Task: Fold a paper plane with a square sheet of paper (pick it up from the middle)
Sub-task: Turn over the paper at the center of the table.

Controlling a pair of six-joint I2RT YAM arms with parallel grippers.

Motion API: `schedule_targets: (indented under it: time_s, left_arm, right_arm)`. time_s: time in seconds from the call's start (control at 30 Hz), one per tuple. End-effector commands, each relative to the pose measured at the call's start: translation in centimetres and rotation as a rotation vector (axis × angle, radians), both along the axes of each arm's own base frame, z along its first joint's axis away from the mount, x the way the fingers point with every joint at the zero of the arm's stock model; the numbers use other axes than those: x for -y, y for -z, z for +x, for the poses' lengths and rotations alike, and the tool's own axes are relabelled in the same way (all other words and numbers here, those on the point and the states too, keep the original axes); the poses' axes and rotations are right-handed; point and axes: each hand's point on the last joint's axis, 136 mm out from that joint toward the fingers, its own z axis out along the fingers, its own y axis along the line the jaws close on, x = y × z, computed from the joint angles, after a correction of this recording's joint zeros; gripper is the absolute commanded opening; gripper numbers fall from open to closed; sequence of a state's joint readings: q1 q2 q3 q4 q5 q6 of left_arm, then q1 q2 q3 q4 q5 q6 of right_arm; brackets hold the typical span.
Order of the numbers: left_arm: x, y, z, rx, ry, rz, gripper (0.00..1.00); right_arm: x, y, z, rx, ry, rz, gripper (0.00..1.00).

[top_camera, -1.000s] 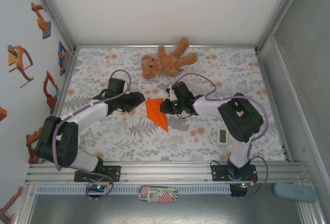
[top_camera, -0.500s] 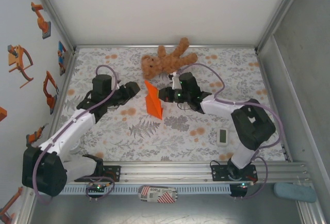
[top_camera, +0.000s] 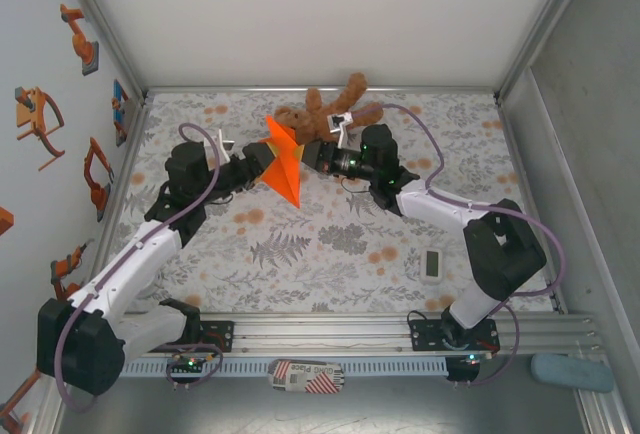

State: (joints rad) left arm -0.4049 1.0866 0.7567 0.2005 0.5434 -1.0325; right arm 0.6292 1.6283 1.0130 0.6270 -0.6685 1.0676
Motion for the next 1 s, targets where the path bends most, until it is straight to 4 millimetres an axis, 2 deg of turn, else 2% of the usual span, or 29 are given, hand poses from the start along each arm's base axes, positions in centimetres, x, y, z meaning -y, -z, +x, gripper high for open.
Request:
schedule_targets:
  time_s: [0.0,0.27,0.47,0.97]
  left_arm:
    - [1.0,-1.0,-0.4,0.037,0.050,-0.037,0.69]
    - [2.6,-1.9,-0.7,0.085,0.144,-0.047,0.54]
    - [3.1,-2.3,-0.8,0.125,0.175,-0.064,0.47]
    - [3.4,-3.2,-1.0,0.181,0.197,-0.101,0.27]
  right_arm:
    - [0.1,-3.6,-0.2,0.031,-0.023,0.096,0.00]
    - [0.1,-4.9,-0.5,0.016,-0.037,0.148,0.00]
    - [0.4,-5.8,-0.6,0.005,-0.046,0.202,0.00]
    - [0.6,-5.6,-0.3,-0.019,-0.041,0.226,0.00]
